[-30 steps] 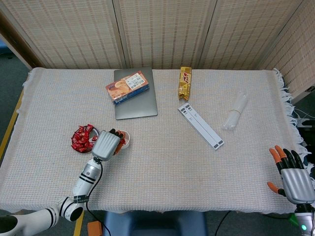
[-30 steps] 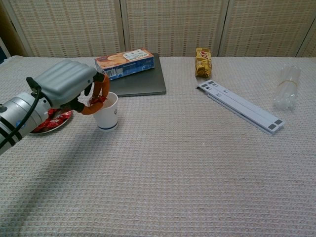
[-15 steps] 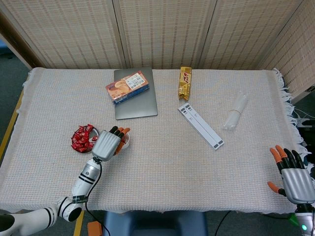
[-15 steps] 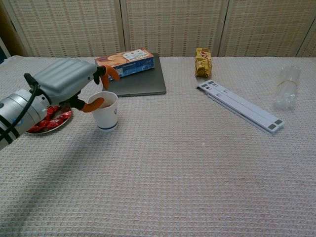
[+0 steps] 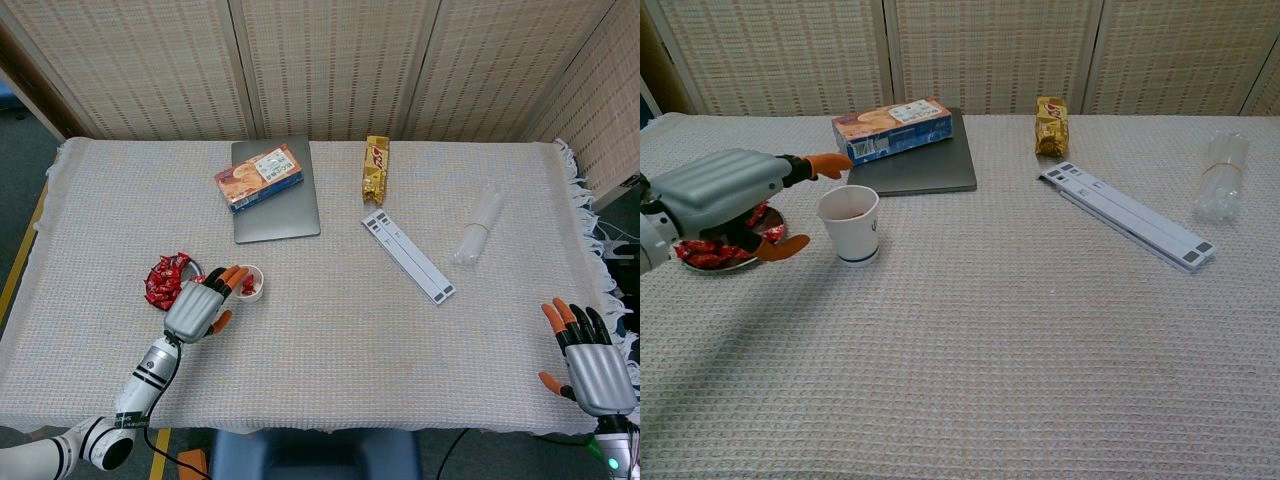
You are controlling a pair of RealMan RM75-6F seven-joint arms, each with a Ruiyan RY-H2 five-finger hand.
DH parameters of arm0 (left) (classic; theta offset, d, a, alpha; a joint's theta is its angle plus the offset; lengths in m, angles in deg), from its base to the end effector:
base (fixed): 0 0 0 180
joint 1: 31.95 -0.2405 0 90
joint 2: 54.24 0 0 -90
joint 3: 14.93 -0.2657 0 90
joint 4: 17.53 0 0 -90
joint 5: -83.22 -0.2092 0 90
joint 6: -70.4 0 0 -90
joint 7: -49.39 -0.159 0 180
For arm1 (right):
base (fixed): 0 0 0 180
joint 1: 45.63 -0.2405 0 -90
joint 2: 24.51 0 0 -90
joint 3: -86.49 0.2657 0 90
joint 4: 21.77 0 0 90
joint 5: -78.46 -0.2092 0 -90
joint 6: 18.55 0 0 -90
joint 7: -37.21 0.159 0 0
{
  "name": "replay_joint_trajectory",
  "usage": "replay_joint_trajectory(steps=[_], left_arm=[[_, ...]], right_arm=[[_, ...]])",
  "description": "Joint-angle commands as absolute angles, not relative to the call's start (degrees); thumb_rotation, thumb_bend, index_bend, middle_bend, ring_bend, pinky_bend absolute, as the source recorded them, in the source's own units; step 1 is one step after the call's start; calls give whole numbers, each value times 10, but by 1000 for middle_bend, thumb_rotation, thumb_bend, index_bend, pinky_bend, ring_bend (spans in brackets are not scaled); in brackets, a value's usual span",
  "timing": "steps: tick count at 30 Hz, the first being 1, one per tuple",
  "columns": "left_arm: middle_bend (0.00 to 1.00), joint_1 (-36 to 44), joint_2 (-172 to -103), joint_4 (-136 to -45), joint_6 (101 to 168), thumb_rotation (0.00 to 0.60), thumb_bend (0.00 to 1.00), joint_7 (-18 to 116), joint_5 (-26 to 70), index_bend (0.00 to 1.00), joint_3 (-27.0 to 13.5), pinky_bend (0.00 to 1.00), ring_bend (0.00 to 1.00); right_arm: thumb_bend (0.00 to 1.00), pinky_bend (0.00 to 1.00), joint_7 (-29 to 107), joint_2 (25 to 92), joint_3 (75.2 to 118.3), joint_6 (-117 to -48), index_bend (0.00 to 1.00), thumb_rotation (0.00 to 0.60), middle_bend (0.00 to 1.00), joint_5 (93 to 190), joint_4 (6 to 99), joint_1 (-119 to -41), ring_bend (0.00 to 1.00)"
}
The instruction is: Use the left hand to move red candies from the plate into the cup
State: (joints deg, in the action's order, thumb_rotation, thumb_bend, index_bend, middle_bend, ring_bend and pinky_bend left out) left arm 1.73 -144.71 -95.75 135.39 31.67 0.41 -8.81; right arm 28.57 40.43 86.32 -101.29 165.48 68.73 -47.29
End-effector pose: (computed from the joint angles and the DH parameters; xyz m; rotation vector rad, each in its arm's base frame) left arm -0.1864 0.3293 -0.0124 -1.8772 -0.6742 -0.9792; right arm -0.3390 -0.1667 0.1475 1.4782 -0.8681 0.6892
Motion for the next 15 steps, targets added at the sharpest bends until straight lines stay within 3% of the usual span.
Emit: replay_joint_trajectory(steps=[1,5,9,15], left_arm=[[80,24,-1468,-935,1357,600,404,324,-1,0,-86,1000,131],[7,39,-1493,-901,1354,600,403,324,3,0,-71,1000,65],[0,49,-1504,-886,1342,600,400,329,16,0,-62,1000,54],[0,56,-1511,-882,1330,600,397,329,32,0,-56,1000,138]], right_arm=[[64,0,286,405,862,-1012,0,600,0,1655,686,-473,0],[63,0,289,404,862,-1014,0,600,0,1655,686,-472,0],[63,0,293,403,865,-1015,0,600,0,1649,684,-471,0],[64,0,293,403,867,-1014,0,600,0,1645,685,-471,0]])
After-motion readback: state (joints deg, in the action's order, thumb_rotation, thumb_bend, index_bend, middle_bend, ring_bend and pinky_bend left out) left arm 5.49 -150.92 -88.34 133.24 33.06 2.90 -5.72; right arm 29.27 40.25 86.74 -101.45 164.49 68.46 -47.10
